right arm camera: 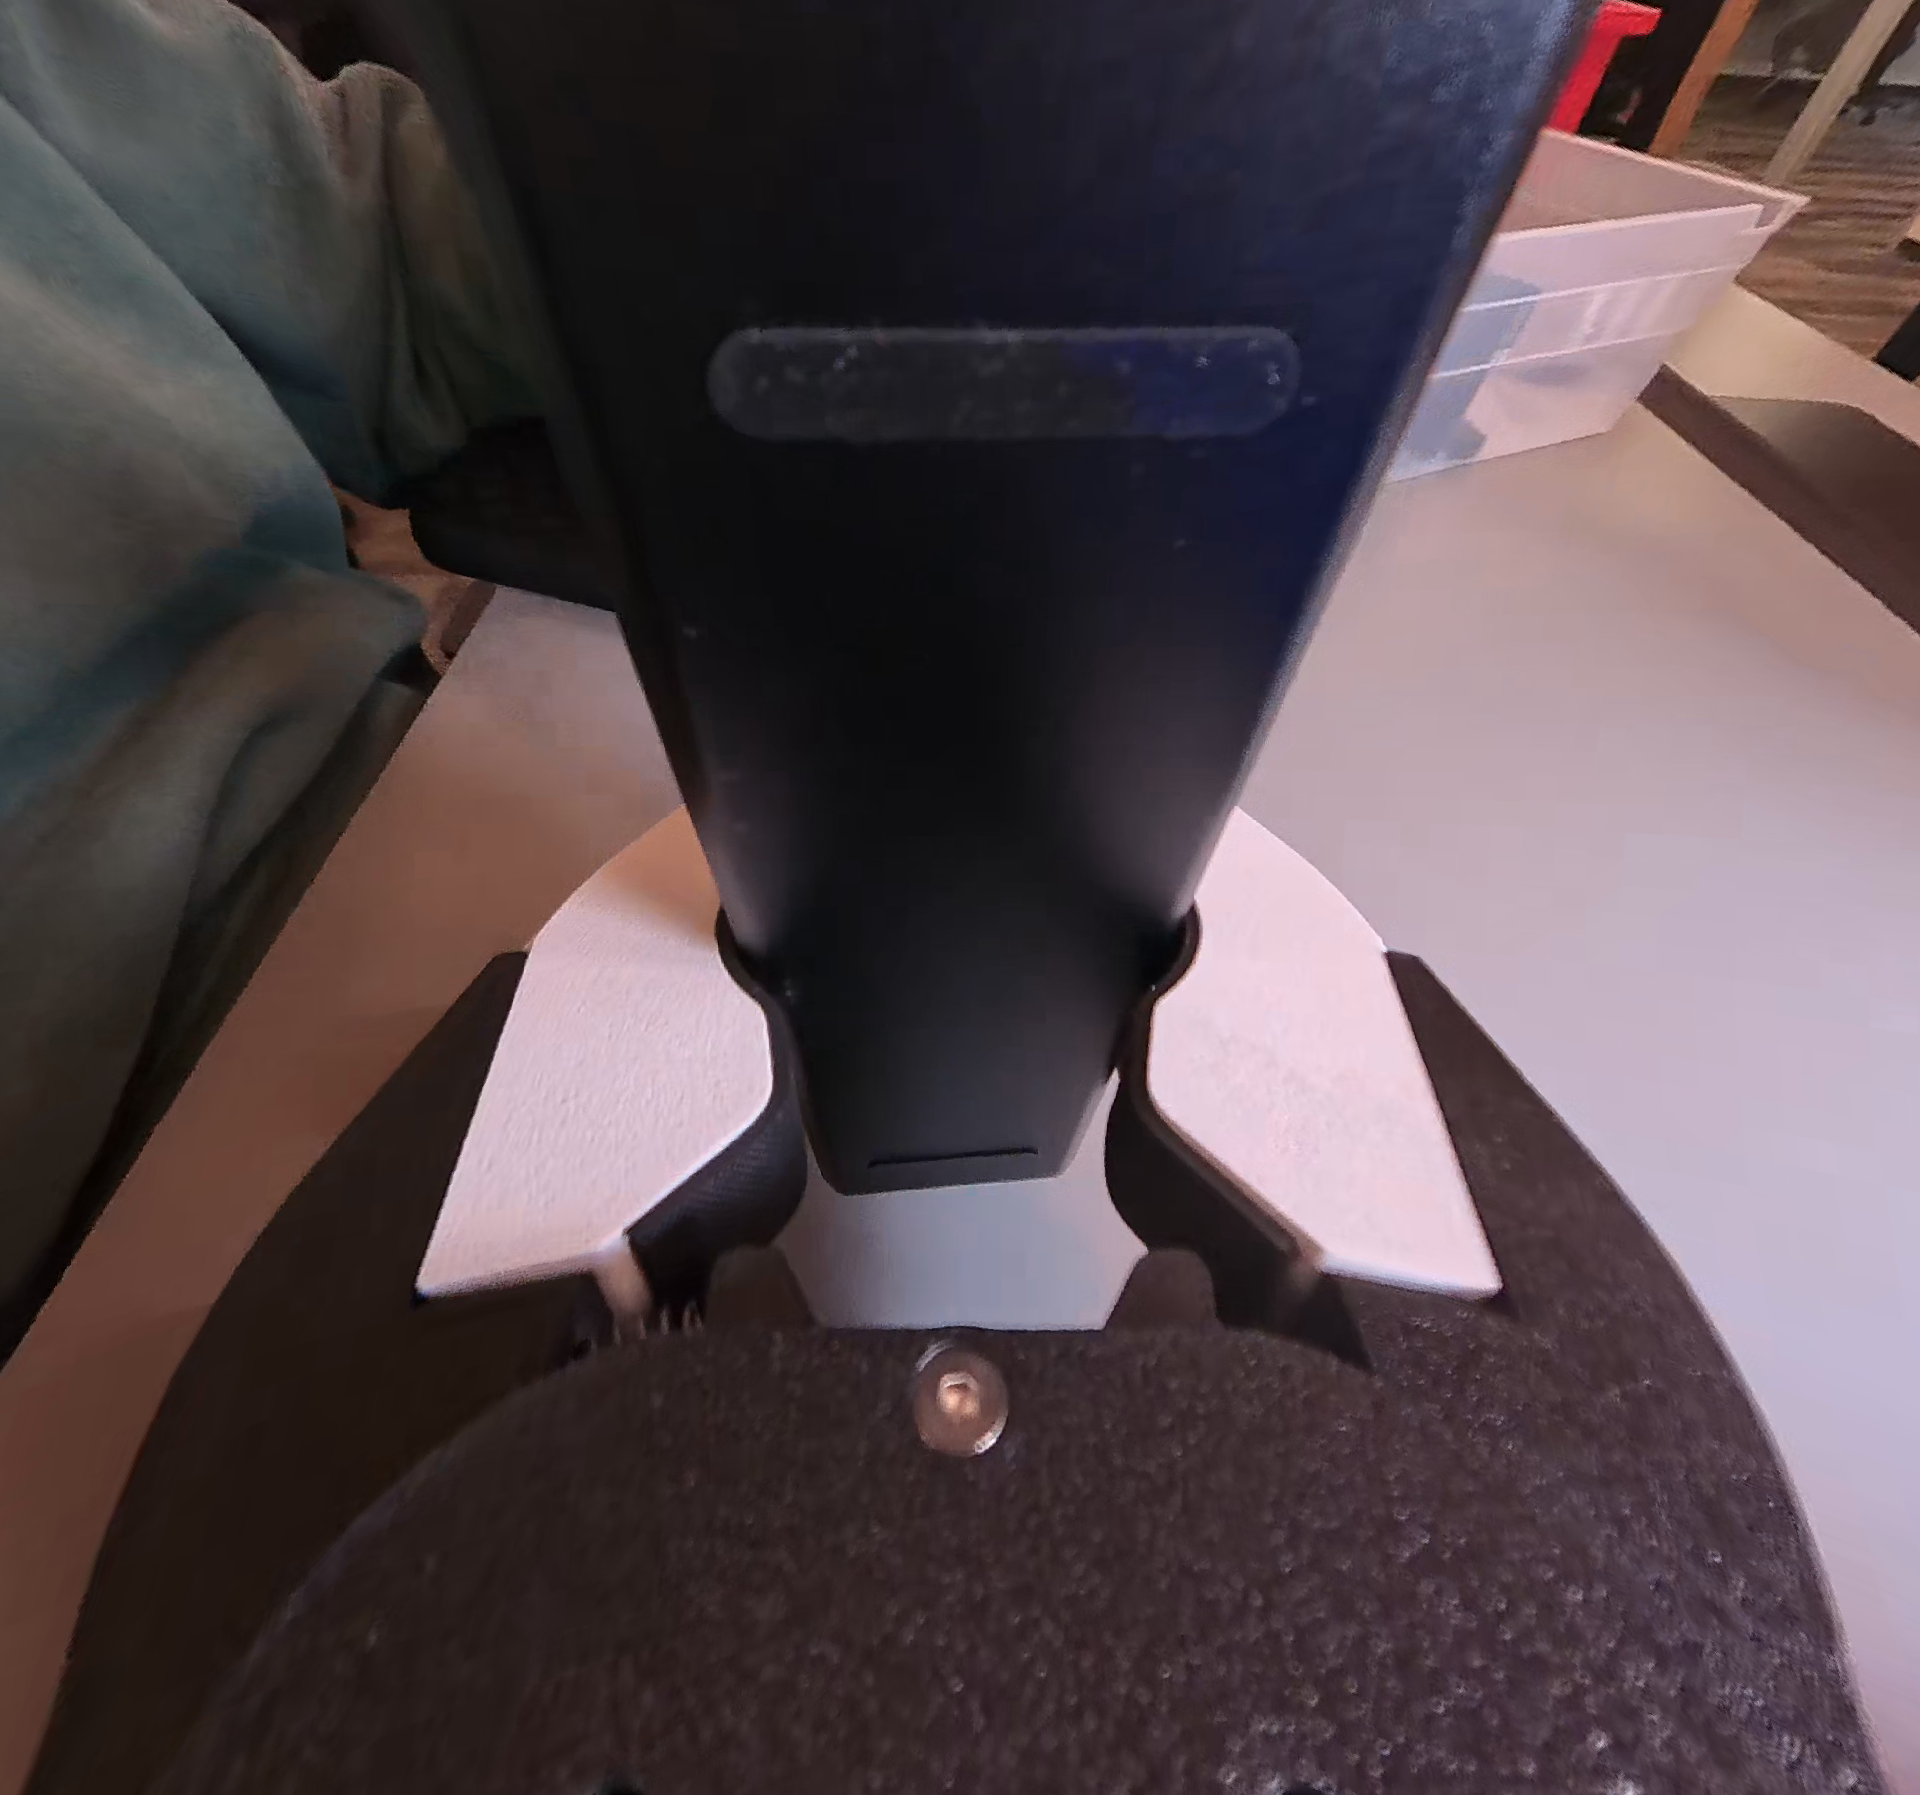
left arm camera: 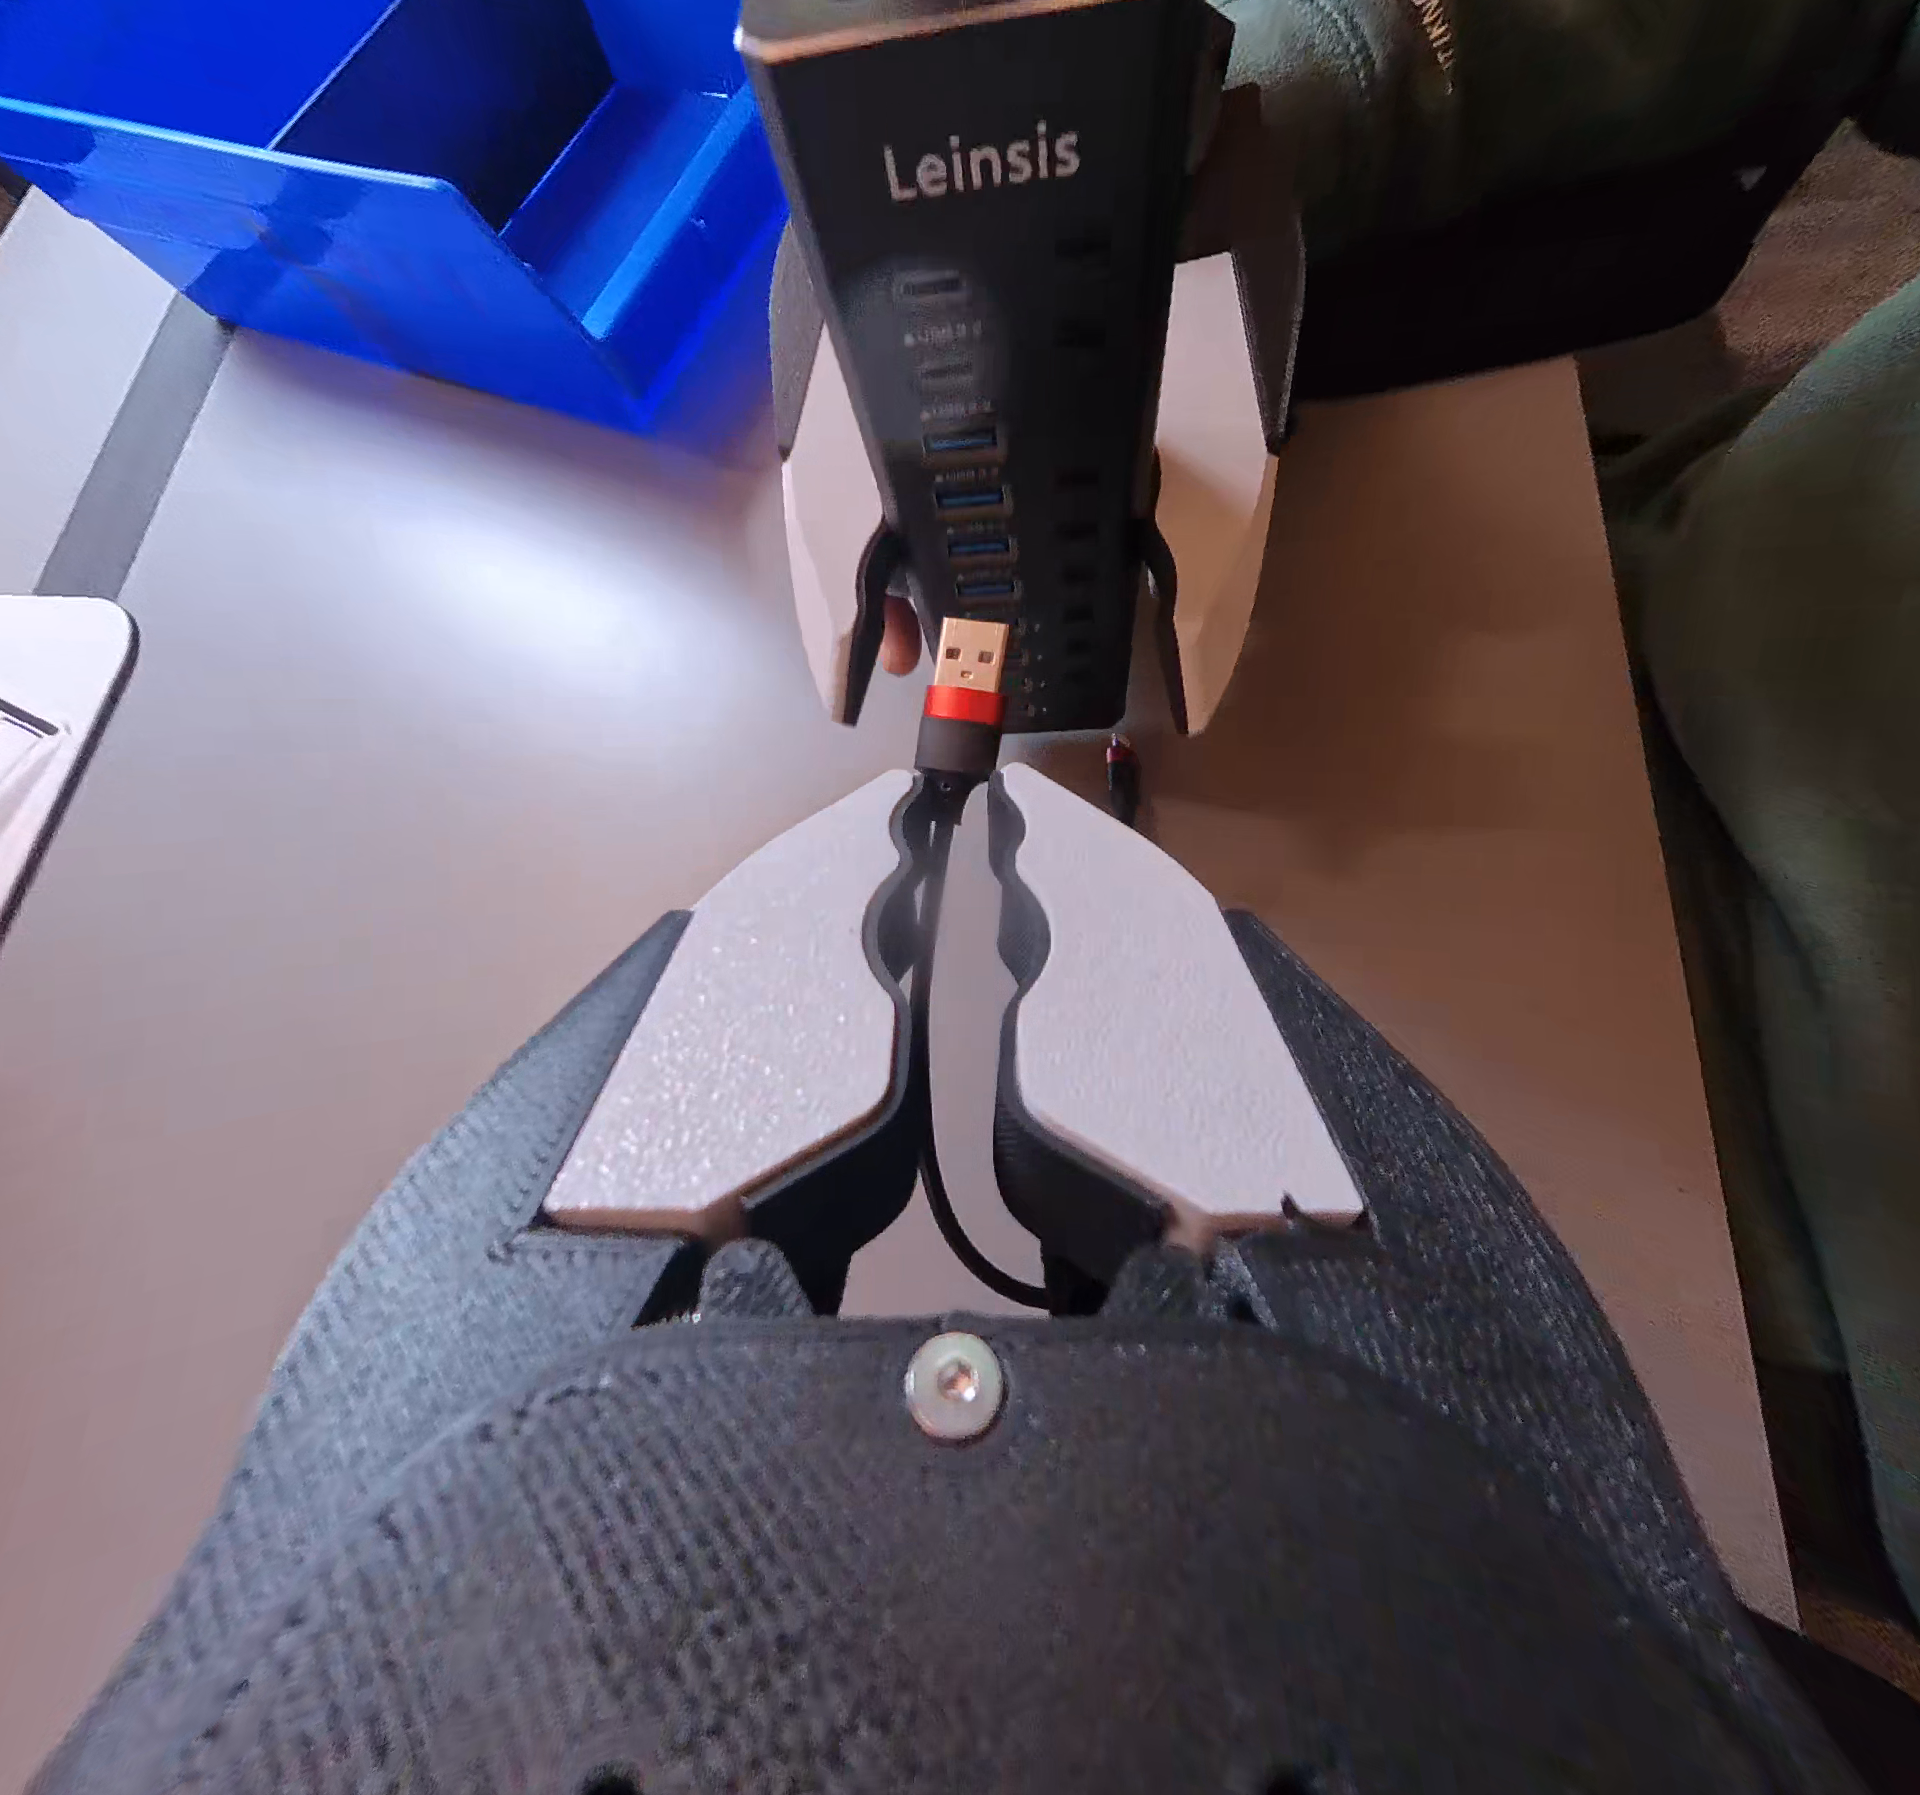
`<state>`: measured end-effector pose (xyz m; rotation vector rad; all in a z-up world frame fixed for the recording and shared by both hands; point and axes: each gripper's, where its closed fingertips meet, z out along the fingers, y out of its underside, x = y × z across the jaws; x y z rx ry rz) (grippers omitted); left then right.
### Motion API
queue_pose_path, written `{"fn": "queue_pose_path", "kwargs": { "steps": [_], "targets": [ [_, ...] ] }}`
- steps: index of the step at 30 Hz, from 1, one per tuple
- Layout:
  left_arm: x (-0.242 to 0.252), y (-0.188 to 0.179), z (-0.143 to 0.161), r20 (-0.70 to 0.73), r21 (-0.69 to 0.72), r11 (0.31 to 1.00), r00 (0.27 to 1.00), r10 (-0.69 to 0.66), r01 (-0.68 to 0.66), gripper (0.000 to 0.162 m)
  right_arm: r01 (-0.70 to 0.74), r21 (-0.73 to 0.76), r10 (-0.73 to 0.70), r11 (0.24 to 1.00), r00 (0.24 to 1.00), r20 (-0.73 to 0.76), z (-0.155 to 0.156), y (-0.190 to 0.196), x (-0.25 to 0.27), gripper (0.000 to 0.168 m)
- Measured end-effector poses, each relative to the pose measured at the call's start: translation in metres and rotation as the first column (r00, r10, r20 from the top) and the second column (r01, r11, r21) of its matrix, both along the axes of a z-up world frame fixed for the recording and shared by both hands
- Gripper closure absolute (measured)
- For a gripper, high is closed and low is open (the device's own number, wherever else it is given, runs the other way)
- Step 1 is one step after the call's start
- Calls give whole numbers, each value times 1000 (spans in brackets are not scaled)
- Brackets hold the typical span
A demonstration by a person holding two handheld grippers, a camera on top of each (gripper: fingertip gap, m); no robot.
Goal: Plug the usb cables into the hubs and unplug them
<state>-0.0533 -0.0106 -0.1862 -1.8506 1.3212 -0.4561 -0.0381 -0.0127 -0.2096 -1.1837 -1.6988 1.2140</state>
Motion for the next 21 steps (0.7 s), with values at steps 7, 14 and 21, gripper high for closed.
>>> {"fn": "queue_pose_path", "kwargs": {
  "steps": [7, 14, 21],
  "targets": [
    [18, -1, -1, -38, -32, 999, 999, -4, 2, 151, -14, 17, 14, 1000, 1000, -4, 1, -7, -3, 96],
    [22, -3, 5, 10, -50, 999, 1000, -3, 3, 151, -2, 42, 2, 999, 1000, 5, -1, -7, -3, 96],
    [14, 0, -6, -141, 8, 999, 989, 49, -48, 152, 47, 123, -57, 991, 995, 81, -15, -3, -7, 97]
  ]
}}
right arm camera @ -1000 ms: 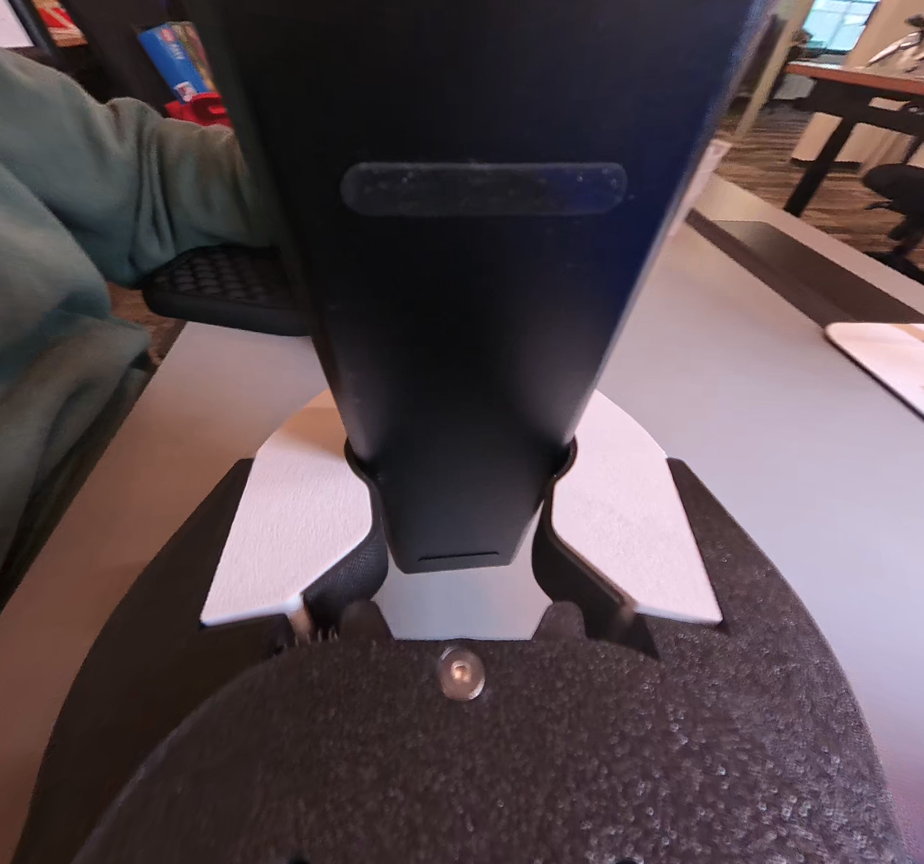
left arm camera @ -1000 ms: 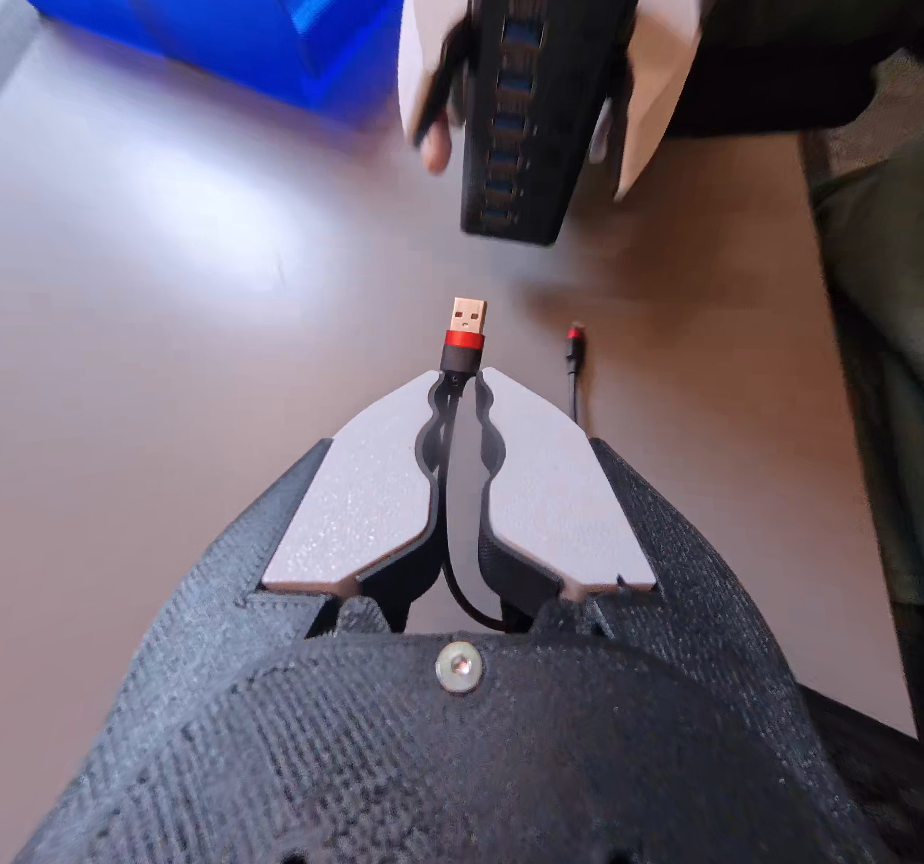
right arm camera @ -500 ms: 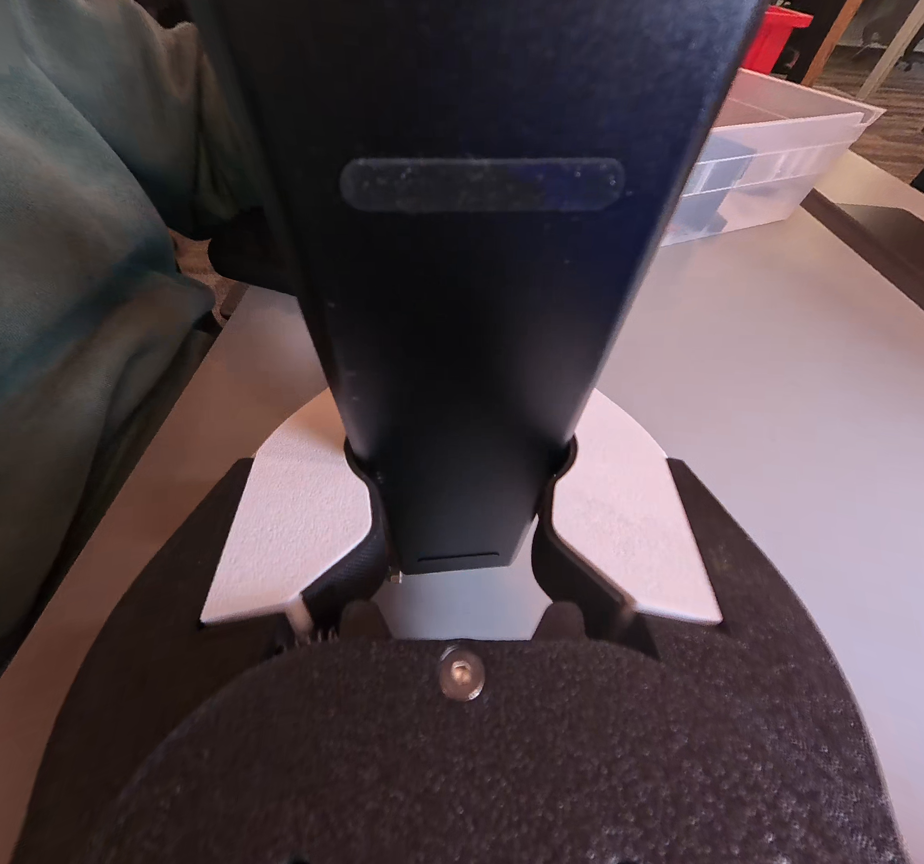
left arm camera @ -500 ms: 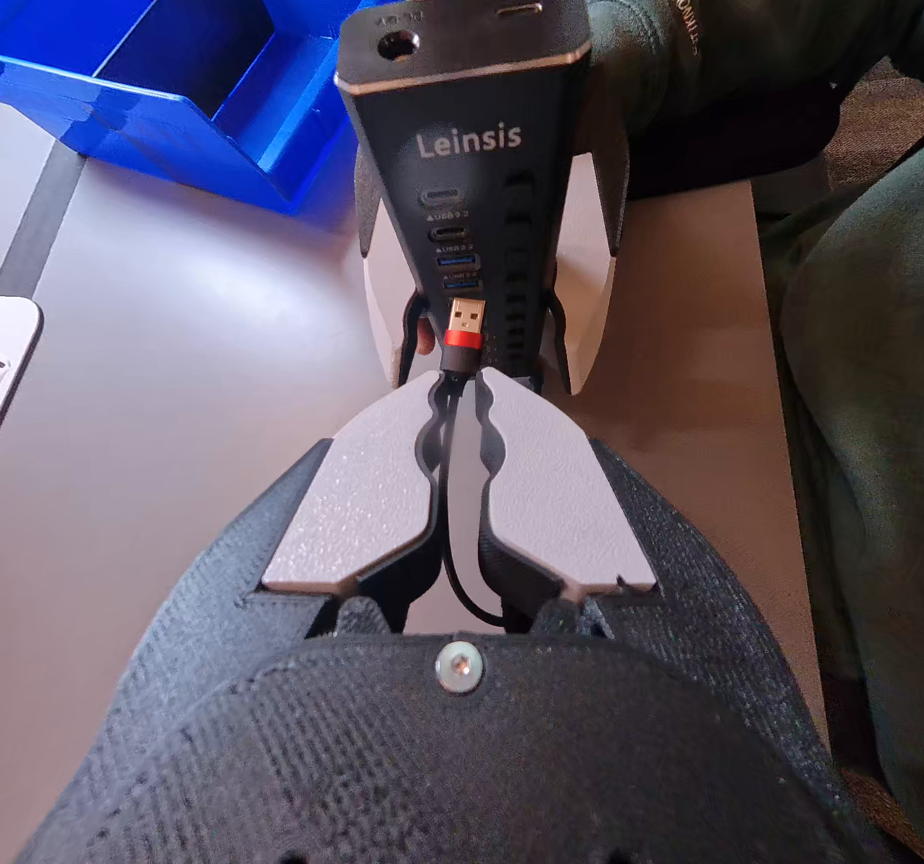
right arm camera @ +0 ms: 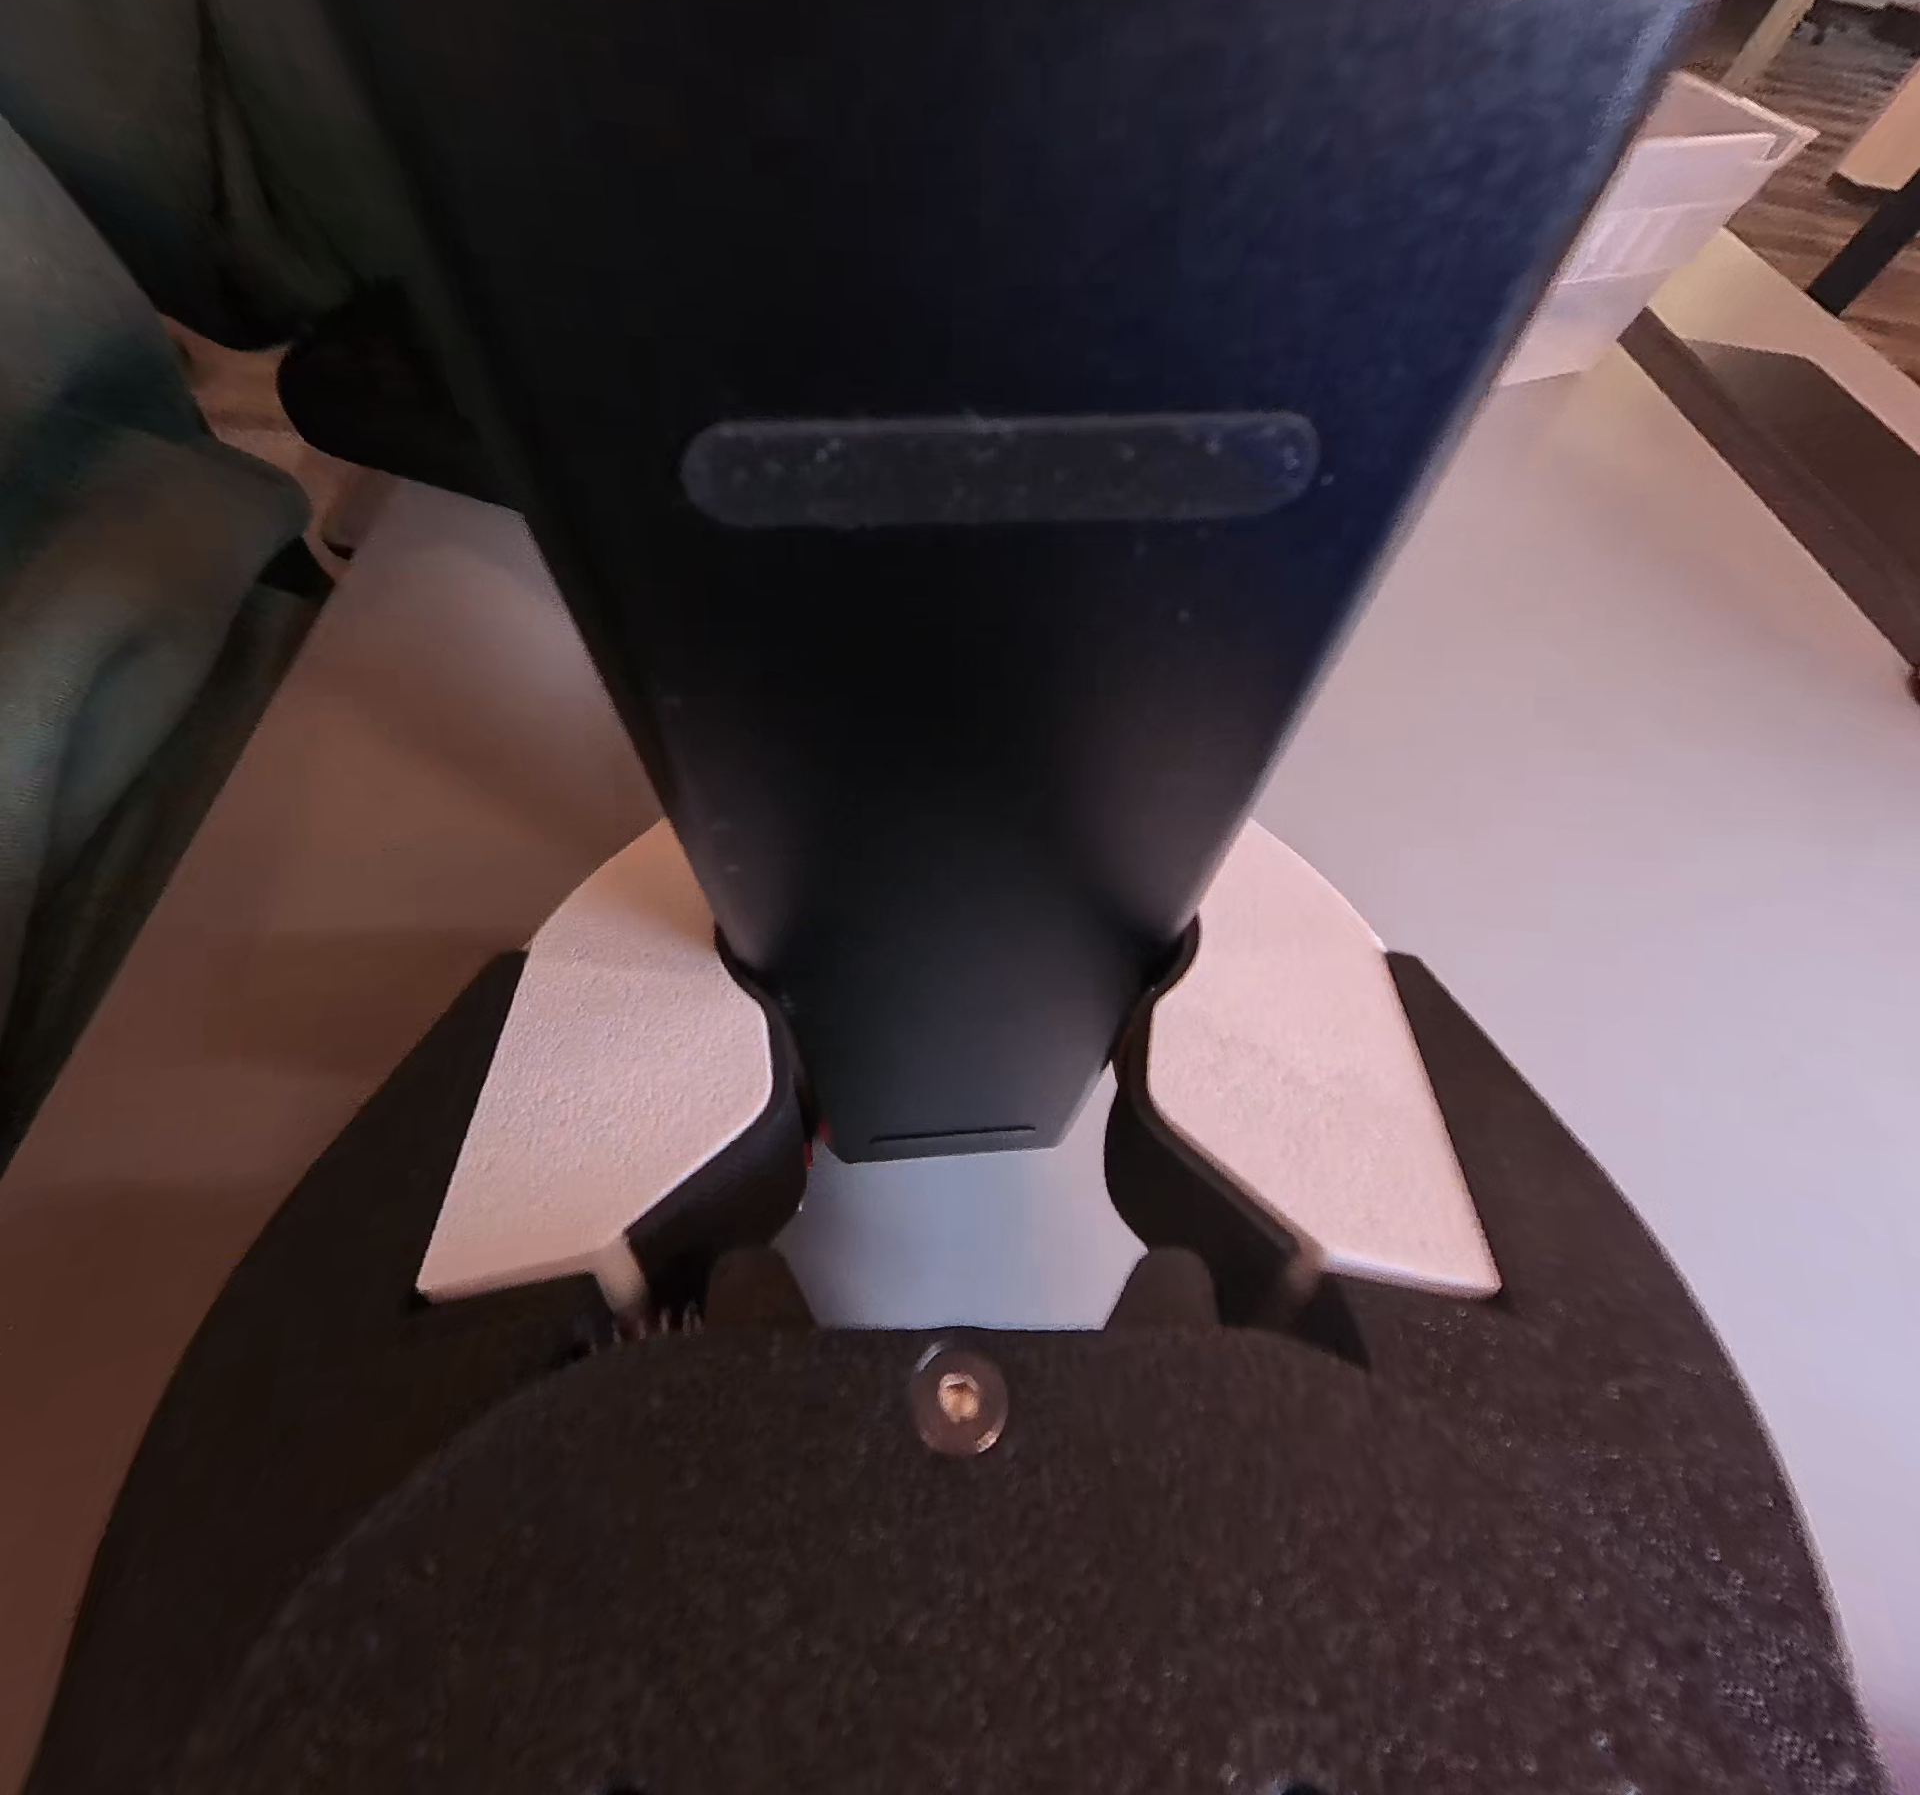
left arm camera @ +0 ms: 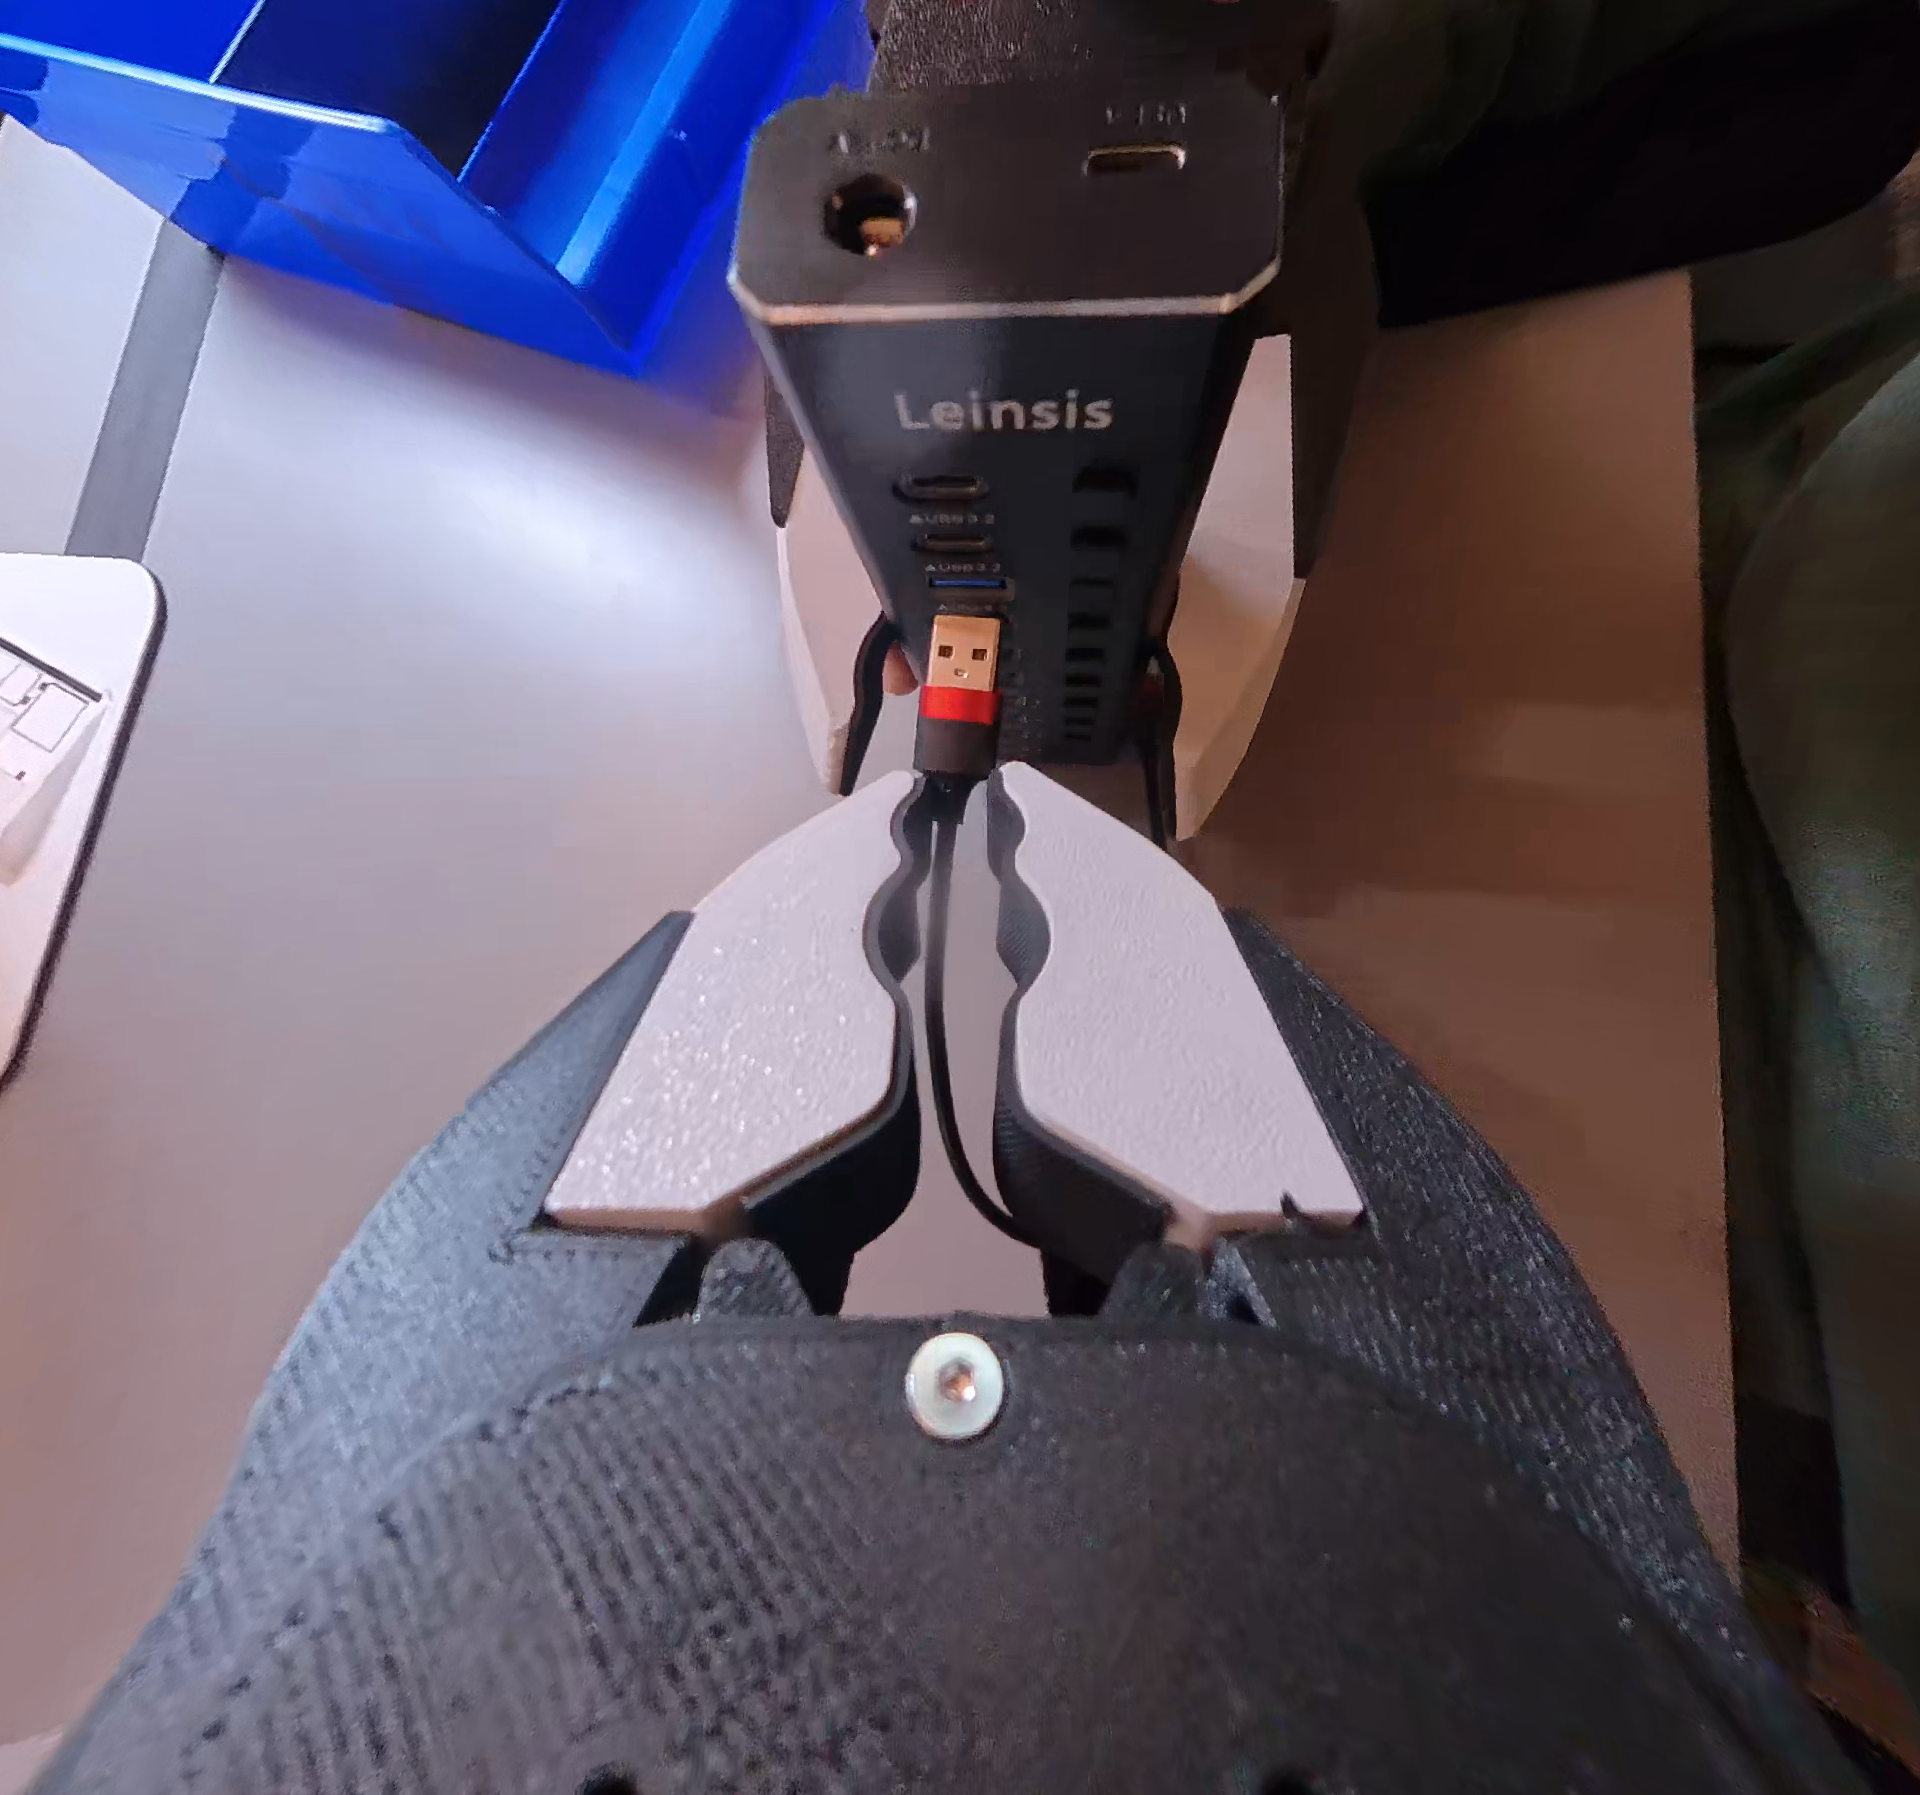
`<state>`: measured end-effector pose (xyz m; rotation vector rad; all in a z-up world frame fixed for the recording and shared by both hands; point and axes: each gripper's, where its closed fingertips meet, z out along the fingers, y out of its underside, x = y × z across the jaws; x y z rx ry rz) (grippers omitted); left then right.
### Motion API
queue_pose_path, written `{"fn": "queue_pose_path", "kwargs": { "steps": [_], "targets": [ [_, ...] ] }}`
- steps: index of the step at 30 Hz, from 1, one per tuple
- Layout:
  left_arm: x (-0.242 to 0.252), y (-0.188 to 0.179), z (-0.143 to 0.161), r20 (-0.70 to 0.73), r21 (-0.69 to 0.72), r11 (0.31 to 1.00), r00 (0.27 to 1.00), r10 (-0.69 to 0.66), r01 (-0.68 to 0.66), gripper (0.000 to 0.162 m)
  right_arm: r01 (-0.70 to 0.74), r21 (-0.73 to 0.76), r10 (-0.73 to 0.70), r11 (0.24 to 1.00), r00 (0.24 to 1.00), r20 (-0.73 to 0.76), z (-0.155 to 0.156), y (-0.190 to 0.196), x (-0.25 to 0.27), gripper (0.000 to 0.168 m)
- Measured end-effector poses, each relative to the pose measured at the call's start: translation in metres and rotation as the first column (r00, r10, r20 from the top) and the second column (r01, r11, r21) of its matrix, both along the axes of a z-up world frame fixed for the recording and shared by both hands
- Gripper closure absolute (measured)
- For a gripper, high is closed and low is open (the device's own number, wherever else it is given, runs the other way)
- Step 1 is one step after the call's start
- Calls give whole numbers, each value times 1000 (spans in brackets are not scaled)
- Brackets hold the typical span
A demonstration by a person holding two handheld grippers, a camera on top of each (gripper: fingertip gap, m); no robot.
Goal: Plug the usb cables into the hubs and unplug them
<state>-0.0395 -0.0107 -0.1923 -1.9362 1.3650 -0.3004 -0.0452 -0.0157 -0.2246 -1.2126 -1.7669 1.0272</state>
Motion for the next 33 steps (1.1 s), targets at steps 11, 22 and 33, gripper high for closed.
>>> {"fn": "queue_pose_path", "kwargs": {
  "steps": [11, 22, 33],
  "targets": [
    [3, -4, 0, -58, 34, 998, 997, -52, 54, 156, 18, 5, -18, 1000, 999, 44, 3, -3, 2, 96],
    [5, -10, -4, 60, -47, 994, 993, -98, 101, 156, -31, -17, 33, 999, 992, 123, -11, -8, 9, 97],
    [3, -13, -8, 73, -120, 987, 993, -97, 105, 156, -89, -54, 94, 995, 992, 90, -7, -17, 9, 97]
  ]
}}
